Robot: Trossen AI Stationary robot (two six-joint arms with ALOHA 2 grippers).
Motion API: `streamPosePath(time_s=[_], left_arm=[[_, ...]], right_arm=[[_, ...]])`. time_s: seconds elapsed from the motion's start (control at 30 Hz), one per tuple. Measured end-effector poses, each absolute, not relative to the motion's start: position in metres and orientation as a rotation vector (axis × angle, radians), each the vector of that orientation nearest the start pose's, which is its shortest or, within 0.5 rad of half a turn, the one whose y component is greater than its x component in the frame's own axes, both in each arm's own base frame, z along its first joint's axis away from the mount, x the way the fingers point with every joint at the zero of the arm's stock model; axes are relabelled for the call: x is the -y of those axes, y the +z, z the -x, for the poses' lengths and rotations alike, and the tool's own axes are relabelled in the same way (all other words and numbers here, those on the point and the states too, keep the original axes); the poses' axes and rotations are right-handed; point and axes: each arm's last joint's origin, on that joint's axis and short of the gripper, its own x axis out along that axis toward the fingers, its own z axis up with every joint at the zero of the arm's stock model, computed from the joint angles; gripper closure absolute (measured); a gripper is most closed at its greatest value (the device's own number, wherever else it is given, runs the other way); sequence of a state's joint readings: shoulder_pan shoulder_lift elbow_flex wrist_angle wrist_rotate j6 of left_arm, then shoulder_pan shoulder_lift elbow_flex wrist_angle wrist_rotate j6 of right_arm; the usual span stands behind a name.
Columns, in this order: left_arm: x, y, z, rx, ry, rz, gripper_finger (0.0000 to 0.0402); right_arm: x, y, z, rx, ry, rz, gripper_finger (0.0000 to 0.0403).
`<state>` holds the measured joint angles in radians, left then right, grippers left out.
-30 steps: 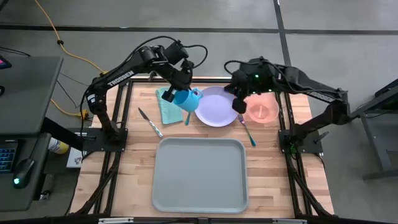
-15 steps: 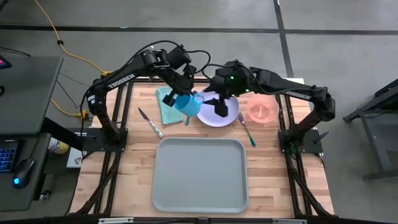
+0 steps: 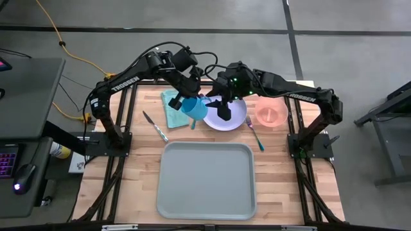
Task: Set up tray
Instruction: Put the blue mug on the top right of the gray tray
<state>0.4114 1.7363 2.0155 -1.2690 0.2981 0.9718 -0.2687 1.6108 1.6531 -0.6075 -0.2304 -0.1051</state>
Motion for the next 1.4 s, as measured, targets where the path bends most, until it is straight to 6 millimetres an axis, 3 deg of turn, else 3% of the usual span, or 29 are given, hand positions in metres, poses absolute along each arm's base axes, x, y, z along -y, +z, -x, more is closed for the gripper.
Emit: streamPosePath(time_s=[0.33,0.53,0.73,1.07,1.23,1.4], left_arm=[[-0.126,0.41,-0.311,-0.867,-0.344,-0.553,0.0384],[-0.127,0.41,-0.311,-0.873,-0.325,-0.532,0.037],[-0.13,0.412,-0.314,-0.887,-0.199,-0.496,0.028],[-0.13,0.412,-0.315,-0.887,-0.172,-0.439,0.0143],[-0.125,0.417,-0.302,-0.917,-0.173,-0.394,0.0097],[-0.121,0.426,-0.289,-0.942,-0.109,-0.363,0.0082]], right_arm=[[0.088,0.386,-0.343,-0.548,-0.012,-0.044,0.0381],[0.089,0.386,-0.343,-0.551,-0.051,-0.075,0.0381],[0.09,0.386,-0.342,-0.554,-0.094,-0.088,0.0381],[0.09,0.382,-0.34,-0.598,-0.142,-0.116,0.0381],[0.091,0.377,-0.336,-0.667,-0.195,-0.109,0.0381],[0.092,0.375,-0.334,-0.7,-0.234,-0.107,0.0381]])
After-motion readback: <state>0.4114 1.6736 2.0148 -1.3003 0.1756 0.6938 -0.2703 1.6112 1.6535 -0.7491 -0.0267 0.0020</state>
